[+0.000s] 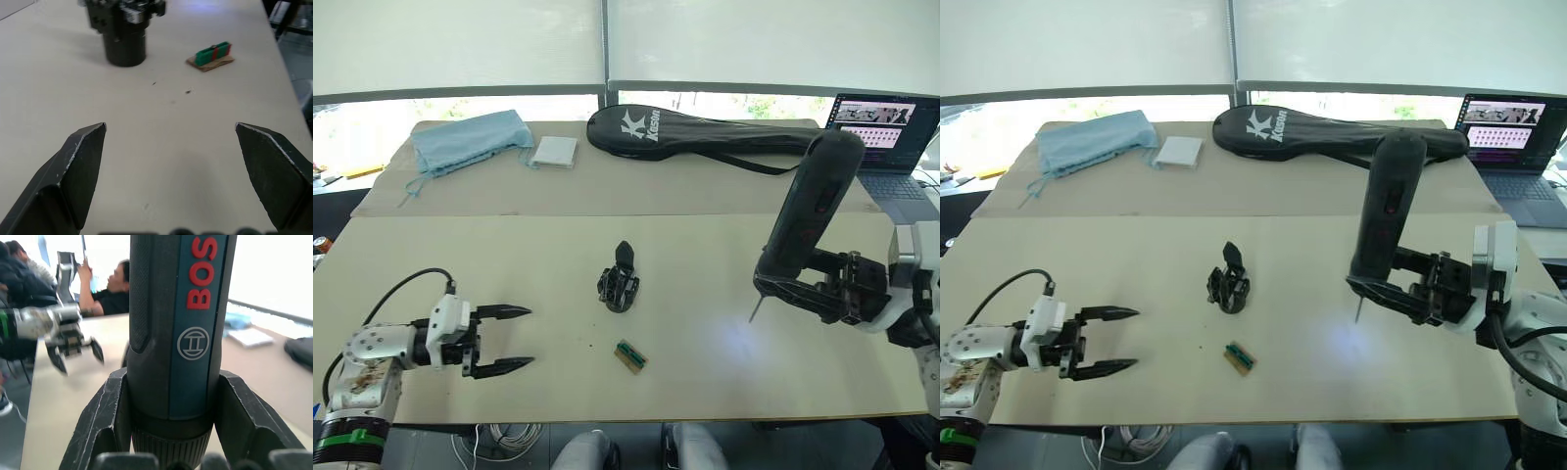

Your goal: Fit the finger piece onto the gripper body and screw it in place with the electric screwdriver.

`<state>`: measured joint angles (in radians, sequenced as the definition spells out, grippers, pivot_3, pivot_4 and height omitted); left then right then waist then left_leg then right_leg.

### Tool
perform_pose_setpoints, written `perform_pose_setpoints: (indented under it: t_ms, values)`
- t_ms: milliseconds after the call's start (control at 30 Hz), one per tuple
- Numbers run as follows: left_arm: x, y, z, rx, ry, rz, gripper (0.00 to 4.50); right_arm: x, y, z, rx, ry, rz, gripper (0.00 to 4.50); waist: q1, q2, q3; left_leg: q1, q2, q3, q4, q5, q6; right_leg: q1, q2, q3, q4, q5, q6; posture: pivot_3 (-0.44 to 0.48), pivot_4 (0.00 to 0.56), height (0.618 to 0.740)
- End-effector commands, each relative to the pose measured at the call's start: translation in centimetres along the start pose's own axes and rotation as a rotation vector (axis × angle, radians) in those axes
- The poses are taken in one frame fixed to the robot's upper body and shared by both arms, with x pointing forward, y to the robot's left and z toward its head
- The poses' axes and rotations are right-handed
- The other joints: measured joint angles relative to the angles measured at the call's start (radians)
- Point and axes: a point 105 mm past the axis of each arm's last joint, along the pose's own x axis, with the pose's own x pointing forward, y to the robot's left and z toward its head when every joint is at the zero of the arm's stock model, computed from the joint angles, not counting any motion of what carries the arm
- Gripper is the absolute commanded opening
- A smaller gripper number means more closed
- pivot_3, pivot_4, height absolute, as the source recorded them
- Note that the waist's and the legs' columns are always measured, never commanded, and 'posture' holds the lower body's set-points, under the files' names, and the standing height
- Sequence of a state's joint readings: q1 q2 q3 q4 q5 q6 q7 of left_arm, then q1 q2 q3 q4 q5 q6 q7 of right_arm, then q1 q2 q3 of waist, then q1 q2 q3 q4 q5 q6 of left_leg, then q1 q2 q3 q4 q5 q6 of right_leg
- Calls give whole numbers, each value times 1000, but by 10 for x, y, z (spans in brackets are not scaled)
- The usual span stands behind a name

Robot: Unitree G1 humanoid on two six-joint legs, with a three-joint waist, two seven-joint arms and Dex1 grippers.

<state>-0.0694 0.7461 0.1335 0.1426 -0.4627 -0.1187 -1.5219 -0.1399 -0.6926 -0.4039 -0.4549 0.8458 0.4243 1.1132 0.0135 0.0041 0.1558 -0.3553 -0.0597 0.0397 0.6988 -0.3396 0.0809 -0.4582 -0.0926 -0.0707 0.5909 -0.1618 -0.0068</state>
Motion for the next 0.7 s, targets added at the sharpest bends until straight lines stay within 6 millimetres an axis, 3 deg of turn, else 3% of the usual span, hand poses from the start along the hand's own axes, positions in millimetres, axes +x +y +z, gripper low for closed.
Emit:
perform_pose_setpoints:
  t_ms: [33, 133, 300, 700]
  values:
    - [30, -12, 9, 42, -13, -109, 4446, 39, 29, 23, -29, -154, 148, 1936, -3, 0, 0, 0, 0, 0, 0, 0, 0, 0, 0, 0, 0, 0, 0, 0, 150, 740]
    - [53, -17, 9, 39, -5, -144, 4446, 60, 44, 20, -3, -210, 217, 1936, -2, -1, 1, 1, 0, 0, 0, 1, 1, 0, 1, 0, 1, 0, 0, 0, 150, 740]
    - [86, -19, 5, 42, -5, -148, 4446, 75, 57, -1, 4, -193, 314, 1936, 4, -3, 2, 0, -2, 0, 5, 3, 4, 2, 1, -1, 2, 0, 0, 0, 150, 740]
    - [112, -18, -4, 22, 19, -150, 4446, 105, 59, -14, -19, -241, 377, 1936, -4, -5, 2, 1, -2, 0, 7, 4, 3, 1, 3, -1, 3, 0, 1, 0, 150, 740]
